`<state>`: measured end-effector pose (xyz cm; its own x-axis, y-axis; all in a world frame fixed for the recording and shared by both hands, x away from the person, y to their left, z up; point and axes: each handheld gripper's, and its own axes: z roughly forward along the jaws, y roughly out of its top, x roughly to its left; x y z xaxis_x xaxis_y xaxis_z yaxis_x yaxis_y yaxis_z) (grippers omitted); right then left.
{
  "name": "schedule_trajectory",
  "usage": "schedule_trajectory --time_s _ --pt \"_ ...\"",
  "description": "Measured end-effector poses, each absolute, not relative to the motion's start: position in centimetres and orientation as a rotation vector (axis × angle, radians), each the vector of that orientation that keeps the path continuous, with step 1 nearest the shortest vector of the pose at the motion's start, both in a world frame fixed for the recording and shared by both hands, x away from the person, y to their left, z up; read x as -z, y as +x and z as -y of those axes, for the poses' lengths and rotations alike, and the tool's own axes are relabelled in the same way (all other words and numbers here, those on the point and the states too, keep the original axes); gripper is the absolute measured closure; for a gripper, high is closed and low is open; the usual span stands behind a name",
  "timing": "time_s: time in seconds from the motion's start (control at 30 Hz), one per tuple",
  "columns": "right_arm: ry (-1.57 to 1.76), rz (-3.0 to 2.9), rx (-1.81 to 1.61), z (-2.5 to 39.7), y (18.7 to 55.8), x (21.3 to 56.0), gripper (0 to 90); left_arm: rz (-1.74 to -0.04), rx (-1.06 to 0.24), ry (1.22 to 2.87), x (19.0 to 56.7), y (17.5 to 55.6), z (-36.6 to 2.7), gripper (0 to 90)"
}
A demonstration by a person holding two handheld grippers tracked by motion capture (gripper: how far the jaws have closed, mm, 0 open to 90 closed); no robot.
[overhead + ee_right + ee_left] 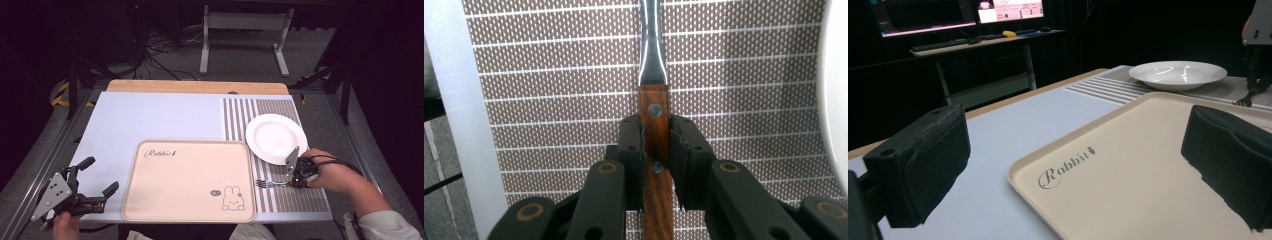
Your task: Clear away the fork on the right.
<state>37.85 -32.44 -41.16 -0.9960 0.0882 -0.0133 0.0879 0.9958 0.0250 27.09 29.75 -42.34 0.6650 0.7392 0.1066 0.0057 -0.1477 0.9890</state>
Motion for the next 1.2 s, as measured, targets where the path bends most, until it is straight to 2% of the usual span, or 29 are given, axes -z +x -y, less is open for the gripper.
schedule_trajectory --time_s 0.77,1.2 --pt "0.122 -3.125 0.002 32.1 37.6 41.0 78.1 -0.623 -0.715 1.609 42.4 27.1 -29.7 0.2" --pt "0.172 -3.074 -0.128 32.3 37.3 38.0 78.1 -0.629 -0.713 1.608 42.4 27.1 -29.7 0.2"
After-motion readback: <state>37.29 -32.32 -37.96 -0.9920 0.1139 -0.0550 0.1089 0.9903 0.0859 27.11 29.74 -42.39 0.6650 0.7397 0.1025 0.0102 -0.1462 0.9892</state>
